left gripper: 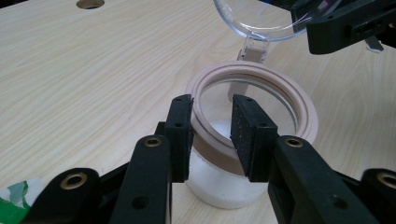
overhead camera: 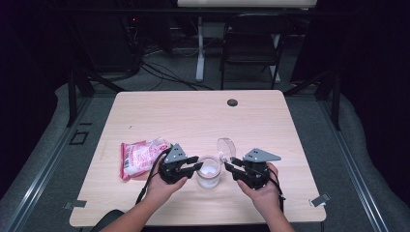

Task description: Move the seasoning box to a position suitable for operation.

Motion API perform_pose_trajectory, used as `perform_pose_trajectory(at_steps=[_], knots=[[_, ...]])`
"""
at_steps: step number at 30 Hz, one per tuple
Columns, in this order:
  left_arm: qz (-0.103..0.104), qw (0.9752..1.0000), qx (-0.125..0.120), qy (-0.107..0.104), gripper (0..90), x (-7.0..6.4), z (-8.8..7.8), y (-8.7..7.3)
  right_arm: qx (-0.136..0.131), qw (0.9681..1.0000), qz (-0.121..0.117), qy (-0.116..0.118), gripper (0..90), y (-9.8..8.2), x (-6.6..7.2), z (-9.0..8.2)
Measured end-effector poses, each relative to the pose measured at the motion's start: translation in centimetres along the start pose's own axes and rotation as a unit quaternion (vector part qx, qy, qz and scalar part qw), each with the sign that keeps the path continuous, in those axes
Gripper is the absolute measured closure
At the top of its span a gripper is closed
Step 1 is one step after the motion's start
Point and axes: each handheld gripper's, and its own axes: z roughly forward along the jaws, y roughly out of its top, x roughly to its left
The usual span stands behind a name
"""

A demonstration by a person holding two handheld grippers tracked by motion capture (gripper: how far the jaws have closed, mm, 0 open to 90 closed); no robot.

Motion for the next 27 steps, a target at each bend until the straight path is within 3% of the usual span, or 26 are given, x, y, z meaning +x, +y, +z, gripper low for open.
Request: perform_pose_trajectory(at_steps=[11, 20, 27], knots=[[-0.005, 0.9999, -0.011, 0.010, 63.4, 0.0, -1.0, -0.2, -0.005, 0.9999, 0.012, 0.001, 72.2, 0.5, -0.9, 0.9], [-0.012, 0.9985, -0.016, 0.052, 61.3, 1.1, -2.9, -1.2, -0.012, 0.9995, 0.026, 0.013, 72.7, 1.3, -2.2, 2.1], [-0.026, 0.9956, -0.016, 0.089, 59.8, 2.7, -4.6, -2.1, -0.017, 0.9988, 0.036, 0.029, 72.6, 1.6, -3.1, 2.7]])
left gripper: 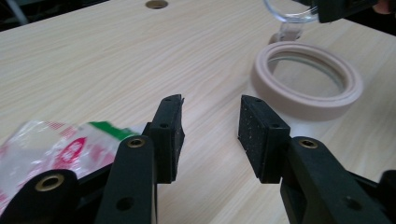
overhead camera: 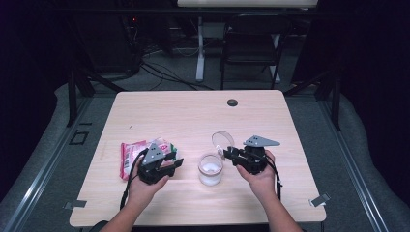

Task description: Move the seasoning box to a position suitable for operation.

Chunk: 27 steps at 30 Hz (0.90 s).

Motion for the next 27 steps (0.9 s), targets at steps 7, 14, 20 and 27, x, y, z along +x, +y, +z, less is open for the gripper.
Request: perform_pose_trajectory(at_steps=[7, 14, 20, 27], knots=[[-0.001, 0.9993, -0.011, 0.037, 52.9, 1.3, -0.8, -0.4, 0.001, 1.0000, 0.002, 0.007, 72.0, 0.4, -0.5, 0.4], [-0.021, 0.9987, 0.016, 0.043, 46.6, 3.1, -0.7, -1.0, 0.012, 0.9993, 0.026, 0.022, 59.5, 0.0, -0.8, 0.2], [0.011, 0.9989, 0.019, 0.041, 42.7, 2.2, -0.2, -1.0, 0.001, 0.9993, 0.028, 0.026, 53.6, -0.4, -1.1, -0.4], [0.033, 0.9978, 0.037, 0.045, 42.7, 1.5, 0.5, -1.1, 0.001, 0.9996, 0.023, 0.017, 52.6, -0.6, -1.2, -0.7]])
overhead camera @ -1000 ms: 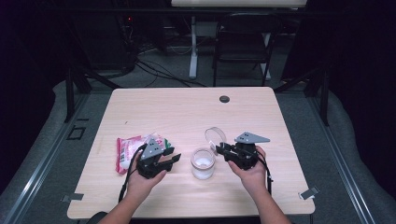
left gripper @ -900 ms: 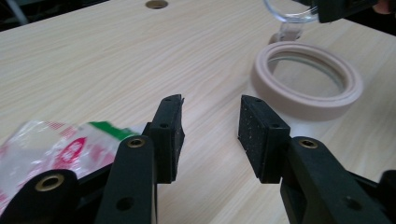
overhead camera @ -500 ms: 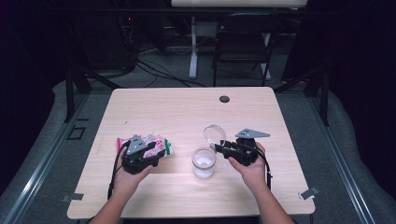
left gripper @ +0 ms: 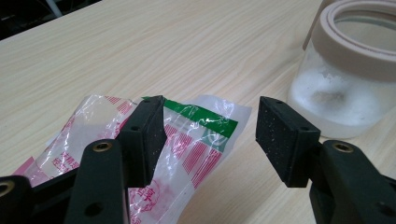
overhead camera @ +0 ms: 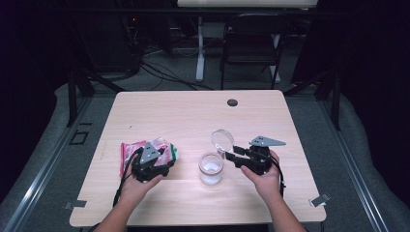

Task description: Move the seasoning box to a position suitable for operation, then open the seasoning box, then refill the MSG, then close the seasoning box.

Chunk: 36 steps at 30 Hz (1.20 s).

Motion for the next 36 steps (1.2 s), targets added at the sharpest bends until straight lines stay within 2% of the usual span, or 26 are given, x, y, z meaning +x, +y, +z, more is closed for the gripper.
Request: perform_pose_trajectory(at_steps=[6, 11, 14, 19, 21, 22, 25, 27, 31, 36], knots=[[0.021, 0.9995, 0.017, 0.017, 42.9, -0.7, 0.4, -0.2, 0.003, 1.0000, -0.003, -0.002, 52.6, -0.1, 0.0, 0.0], [0.036, 0.9978, 0.037, 0.041, 40.8, -1.0, 0.8, -0.3, 0.004, 1.0000, -0.006, -0.006, 52.6, -0.2, 0.0, 0.1], [0.036, 0.9975, 0.035, 0.049, 40.4, -1.1, 0.9, -0.4, 0.002, 1.0000, -0.005, -0.006, 52.6, -0.2, 0.0, 0.2], [0.033, 0.9963, 0.047, 0.063, 37.7, -0.8, 1.4, -0.8, 0.002, 1.0000, -0.005, -0.005, 52.6, -0.2, 0.0, 0.2], [0.031, 0.9948, 0.058, 0.078, 37.4, -0.8, 1.7, -1.0, 0.005, 1.0000, -0.007, -0.005, 52.6, -0.3, 0.0, 0.2], [0.031, 0.9948, 0.058, 0.078, 37.4, -0.8, 1.7, -1.0, 0.005, 1.0000, -0.007, -0.005, 52.6, -0.3, 0.0, 0.2], [0.037, 0.9919, 0.071, 0.098, 37.4, -0.8, 2.3, -1.2, 0.007, 1.0000, -0.005, -0.005, 52.6, -0.3, 0.0, 0.3], [0.036, 0.9916, 0.074, 0.100, 37.4, -0.9, 2.4, -1.3, 0.007, 0.9999, -0.005, -0.006, 52.6, -0.3, 0.0, 0.3], [0.046, 0.9889, 0.082, 0.115, 37.5, -0.8, 3.0, -1.4, 0.006, 1.0000, -0.002, -0.004, 52.6, -0.4, -0.1, 0.3], [0.047, 0.9877, 0.090, 0.119, 37.6, -0.5, 3.3, -1.5, 0.007, 1.0000, -0.001, -0.005, 52.6, -0.5, -0.1, 0.4]])
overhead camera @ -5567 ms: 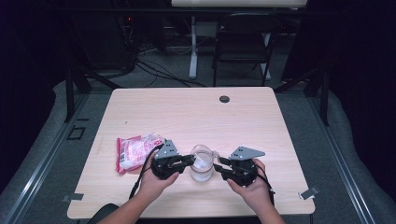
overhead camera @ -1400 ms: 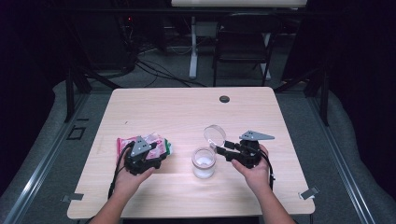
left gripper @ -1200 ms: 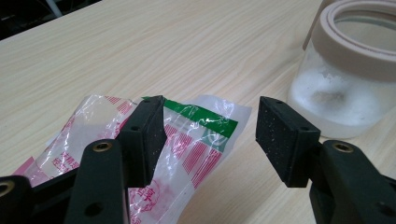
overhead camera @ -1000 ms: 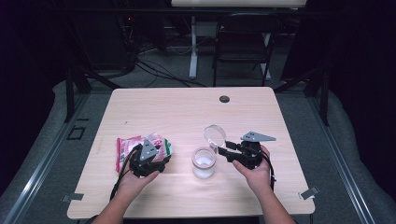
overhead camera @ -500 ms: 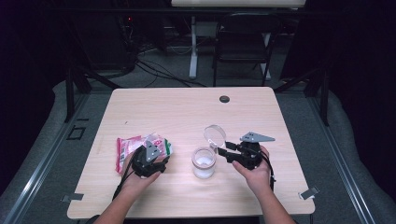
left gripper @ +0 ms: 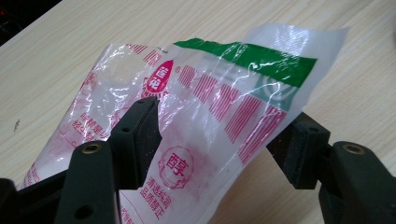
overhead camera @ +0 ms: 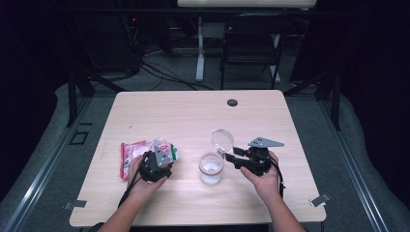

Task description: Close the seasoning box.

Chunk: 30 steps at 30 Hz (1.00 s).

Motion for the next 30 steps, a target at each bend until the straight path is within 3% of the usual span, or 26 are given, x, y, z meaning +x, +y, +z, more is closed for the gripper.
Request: perform_pose_trajectory(at_steps=[15, 21, 24, 25, 26, 30], knots=[[-0.003, 0.9993, 0.022, 0.030, 35.6, 0.8, 1.2, -0.6, 0.000, 1.0000, 0.001, 0.002, 52.6, -0.1, -0.1, 0.0], [-0.004, 0.9989, 0.019, 0.042, 36.6, 0.9, 1.5, -0.8, 0.000, 1.0000, 0.004, 0.001, 52.5, -0.1, -0.1, 0.2], [-0.001, 0.9988, 0.019, 0.046, 39.6, 1.0, 1.4, -1.0, 0.001, 1.0000, 0.001, 0.002, 52.5, -0.1, -0.1, 0.2], [-0.004, 0.9989, 0.019, 0.043, 41.4, 1.2, 1.4, -1.0, 0.001, 1.0000, 0.000, 0.002, 52.5, -0.1, -0.1, 0.2], [-0.021, 0.9987, 0.020, 0.042, 46.2, 1.5, 1.5, -1.3, 0.001, 1.0000, 0.001, 0.001, 52.5, -0.1, -0.1, 0.2], [-0.035, 0.9983, 0.025, 0.041, 55.6, 2.0, 1.4, -1.5, -0.001, 1.0000, 0.004, 0.001, 52.5, -0.1, -0.1, 0.2]])
